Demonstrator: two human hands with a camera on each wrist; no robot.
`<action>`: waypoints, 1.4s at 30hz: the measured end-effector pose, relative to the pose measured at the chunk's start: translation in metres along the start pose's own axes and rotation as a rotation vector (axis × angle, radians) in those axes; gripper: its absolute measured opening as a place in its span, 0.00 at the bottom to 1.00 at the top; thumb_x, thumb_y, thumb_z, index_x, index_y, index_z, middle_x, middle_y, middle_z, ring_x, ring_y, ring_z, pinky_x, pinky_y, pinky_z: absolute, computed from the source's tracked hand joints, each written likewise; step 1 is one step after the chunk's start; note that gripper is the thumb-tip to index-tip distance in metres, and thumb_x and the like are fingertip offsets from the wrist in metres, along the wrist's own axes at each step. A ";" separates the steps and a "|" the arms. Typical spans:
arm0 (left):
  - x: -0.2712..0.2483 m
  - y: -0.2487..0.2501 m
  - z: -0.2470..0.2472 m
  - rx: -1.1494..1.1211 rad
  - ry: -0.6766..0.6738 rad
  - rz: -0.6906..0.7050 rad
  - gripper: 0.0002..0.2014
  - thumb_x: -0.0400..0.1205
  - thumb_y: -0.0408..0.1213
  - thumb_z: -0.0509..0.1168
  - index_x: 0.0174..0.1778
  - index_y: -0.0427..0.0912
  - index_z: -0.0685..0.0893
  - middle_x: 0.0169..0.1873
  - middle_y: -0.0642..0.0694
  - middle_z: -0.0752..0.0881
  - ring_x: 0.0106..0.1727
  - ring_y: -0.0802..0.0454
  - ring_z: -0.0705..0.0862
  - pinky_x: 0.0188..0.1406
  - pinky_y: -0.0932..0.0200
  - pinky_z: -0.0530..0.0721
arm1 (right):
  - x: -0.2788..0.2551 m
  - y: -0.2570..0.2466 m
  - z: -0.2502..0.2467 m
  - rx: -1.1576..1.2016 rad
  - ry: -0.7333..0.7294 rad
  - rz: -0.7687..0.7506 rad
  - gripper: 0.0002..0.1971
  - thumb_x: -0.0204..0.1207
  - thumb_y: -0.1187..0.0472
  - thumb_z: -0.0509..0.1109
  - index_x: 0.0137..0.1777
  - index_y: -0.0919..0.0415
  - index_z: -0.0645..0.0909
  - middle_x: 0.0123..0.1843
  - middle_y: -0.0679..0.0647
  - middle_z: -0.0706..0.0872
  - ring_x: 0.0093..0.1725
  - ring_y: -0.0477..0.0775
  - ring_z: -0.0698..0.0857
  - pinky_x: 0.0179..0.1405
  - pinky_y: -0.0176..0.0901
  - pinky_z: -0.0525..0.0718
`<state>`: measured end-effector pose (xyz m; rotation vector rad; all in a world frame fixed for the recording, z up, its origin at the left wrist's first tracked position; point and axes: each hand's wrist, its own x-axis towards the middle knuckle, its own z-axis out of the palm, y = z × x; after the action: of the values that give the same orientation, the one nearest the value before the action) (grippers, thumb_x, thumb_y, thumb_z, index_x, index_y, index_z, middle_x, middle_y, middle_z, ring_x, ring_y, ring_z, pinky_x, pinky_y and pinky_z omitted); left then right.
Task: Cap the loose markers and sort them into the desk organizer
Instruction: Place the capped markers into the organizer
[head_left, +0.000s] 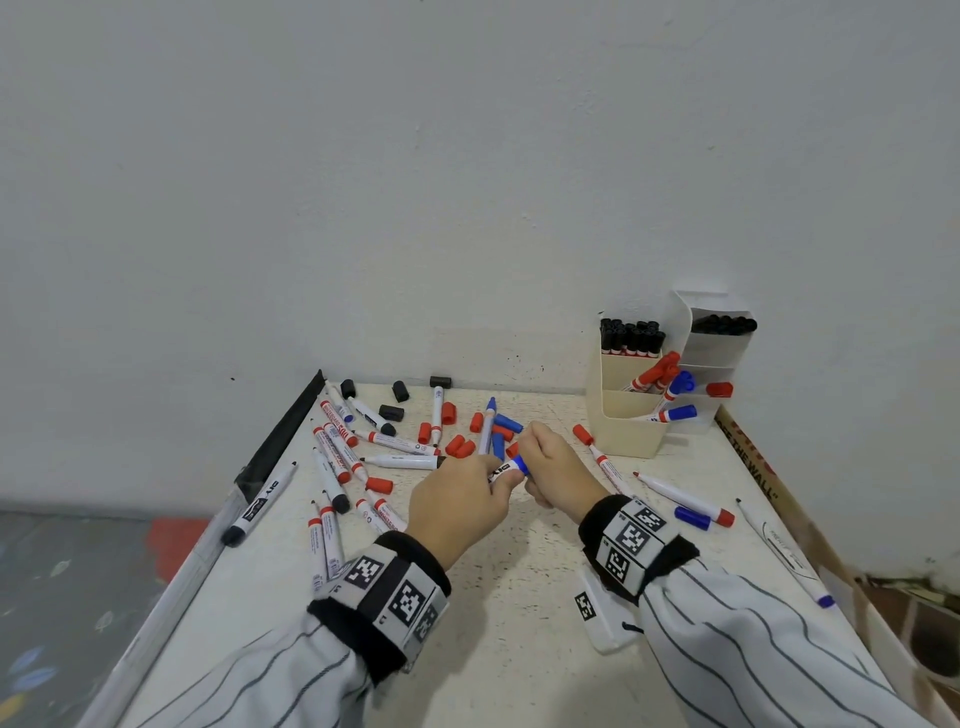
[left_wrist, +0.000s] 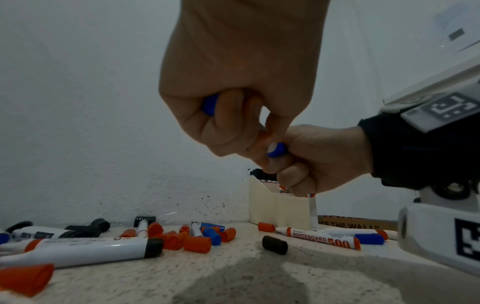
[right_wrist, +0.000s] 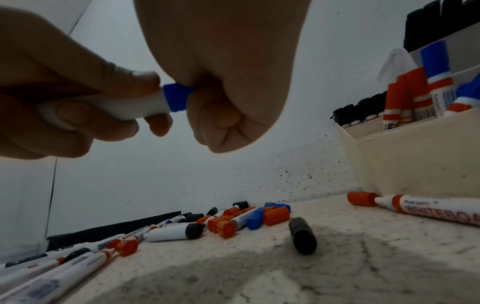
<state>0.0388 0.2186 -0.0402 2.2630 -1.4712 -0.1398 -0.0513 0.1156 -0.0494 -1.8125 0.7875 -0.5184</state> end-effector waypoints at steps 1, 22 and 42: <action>0.002 -0.001 0.001 -0.005 -0.007 0.009 0.20 0.83 0.57 0.53 0.56 0.49 0.83 0.32 0.53 0.79 0.37 0.54 0.79 0.31 0.61 0.73 | 0.000 0.001 -0.001 -0.018 -0.001 -0.013 0.13 0.85 0.59 0.51 0.37 0.57 0.65 0.29 0.51 0.66 0.22 0.42 0.64 0.20 0.34 0.63; 0.070 -0.056 0.030 0.228 -0.277 -0.407 0.22 0.85 0.48 0.52 0.70 0.39 0.74 0.65 0.41 0.76 0.66 0.45 0.76 0.65 0.52 0.76 | -0.001 -0.006 -0.203 -0.276 0.983 -0.366 0.13 0.77 0.68 0.68 0.60 0.69 0.79 0.50 0.57 0.81 0.42 0.49 0.81 0.40 0.18 0.78; 0.078 -0.060 0.038 0.026 -0.291 -0.416 0.15 0.84 0.45 0.56 0.59 0.41 0.78 0.53 0.44 0.83 0.53 0.50 0.83 0.58 0.58 0.81 | 0.052 0.083 -0.195 -0.443 0.791 -0.070 0.13 0.73 0.71 0.70 0.58 0.70 0.81 0.52 0.67 0.86 0.49 0.60 0.83 0.51 0.40 0.74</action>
<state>0.1107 0.1583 -0.0872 2.6281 -1.1087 -0.5993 -0.1691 -0.0679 -0.0569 -2.0405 1.4611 -1.2218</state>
